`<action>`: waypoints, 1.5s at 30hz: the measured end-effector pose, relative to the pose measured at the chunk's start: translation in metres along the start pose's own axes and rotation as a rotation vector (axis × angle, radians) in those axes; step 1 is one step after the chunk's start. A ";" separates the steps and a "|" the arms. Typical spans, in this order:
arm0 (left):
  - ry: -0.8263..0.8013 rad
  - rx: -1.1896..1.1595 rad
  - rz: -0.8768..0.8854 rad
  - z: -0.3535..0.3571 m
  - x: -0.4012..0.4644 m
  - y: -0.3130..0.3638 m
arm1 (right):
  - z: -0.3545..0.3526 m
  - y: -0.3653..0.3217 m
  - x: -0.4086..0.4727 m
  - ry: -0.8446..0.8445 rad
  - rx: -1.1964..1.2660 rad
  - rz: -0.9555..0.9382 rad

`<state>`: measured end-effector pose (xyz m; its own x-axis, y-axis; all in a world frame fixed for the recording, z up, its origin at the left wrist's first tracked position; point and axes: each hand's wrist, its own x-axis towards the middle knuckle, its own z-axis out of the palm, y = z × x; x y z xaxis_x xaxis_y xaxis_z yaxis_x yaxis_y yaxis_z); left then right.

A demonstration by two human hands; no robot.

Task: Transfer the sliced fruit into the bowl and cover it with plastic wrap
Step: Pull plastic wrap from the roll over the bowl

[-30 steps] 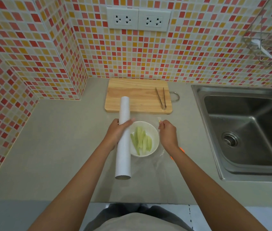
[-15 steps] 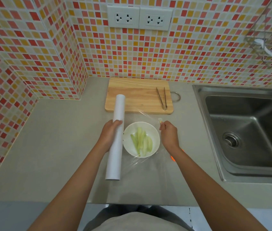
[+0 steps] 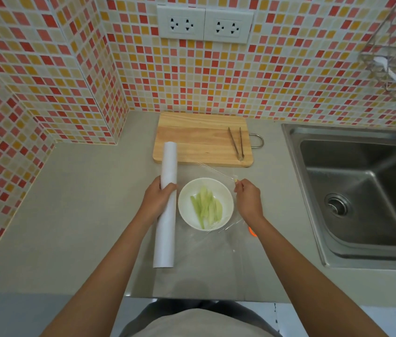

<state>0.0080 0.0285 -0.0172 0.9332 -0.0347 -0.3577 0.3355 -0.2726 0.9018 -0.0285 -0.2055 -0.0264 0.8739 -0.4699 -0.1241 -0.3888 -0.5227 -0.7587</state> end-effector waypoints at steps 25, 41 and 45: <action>0.017 -0.134 0.032 -0.005 -0.001 -0.005 | -0.006 0.012 0.006 -0.016 0.016 0.006; -0.055 -0.219 -0.061 -0.009 0.004 -0.016 | 0.001 0.020 0.006 -0.017 0.018 0.029; -0.053 -0.226 -0.071 -0.008 0.005 -0.020 | 0.004 0.023 0.005 -0.012 0.005 0.035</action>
<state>0.0074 0.0415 -0.0347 0.9002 -0.0756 -0.4289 0.4258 -0.0544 0.9032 -0.0318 -0.2170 -0.0472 0.8632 -0.4795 -0.1581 -0.4178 -0.5026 -0.7568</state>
